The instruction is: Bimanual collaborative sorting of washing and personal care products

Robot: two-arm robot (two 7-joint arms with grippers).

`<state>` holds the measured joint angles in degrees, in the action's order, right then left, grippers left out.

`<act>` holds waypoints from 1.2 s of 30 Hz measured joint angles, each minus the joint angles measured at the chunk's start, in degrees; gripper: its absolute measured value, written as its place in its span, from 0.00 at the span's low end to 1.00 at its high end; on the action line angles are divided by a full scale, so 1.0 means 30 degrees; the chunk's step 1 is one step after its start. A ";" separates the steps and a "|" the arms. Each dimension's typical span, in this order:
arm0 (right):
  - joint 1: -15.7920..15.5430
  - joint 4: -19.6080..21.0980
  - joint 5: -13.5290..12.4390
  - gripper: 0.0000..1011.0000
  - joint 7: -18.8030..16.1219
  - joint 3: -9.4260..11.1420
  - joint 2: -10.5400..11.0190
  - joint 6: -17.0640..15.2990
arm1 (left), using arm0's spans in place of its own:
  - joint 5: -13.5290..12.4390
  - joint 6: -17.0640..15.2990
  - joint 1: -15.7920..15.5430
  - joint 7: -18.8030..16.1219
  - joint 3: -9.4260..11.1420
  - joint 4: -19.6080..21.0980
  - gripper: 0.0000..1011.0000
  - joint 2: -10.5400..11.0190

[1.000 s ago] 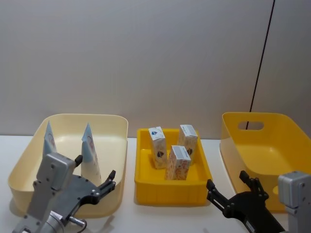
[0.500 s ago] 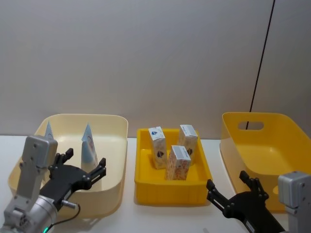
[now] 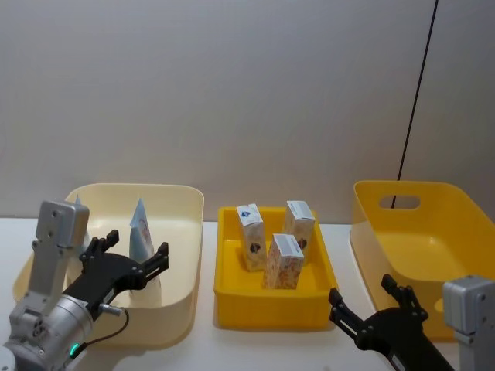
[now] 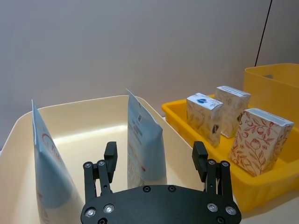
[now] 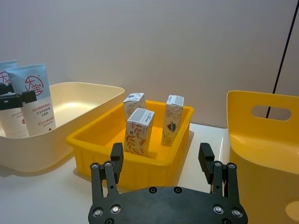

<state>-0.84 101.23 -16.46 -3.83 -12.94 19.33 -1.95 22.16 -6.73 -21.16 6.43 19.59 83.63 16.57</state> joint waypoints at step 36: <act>0.0000 0.0000 0.0000 0.99 0.0000 0.0000 0.0000 0.0000 | 0.0254 -0.0215 -0.0868 0.0709 -0.0103 -0.1090 0.19 -0.0449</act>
<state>-0.84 101.23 -16.46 -3.83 -12.94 19.33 -1.95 22.92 -7.37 -23.76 8.56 19.28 80.36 15.22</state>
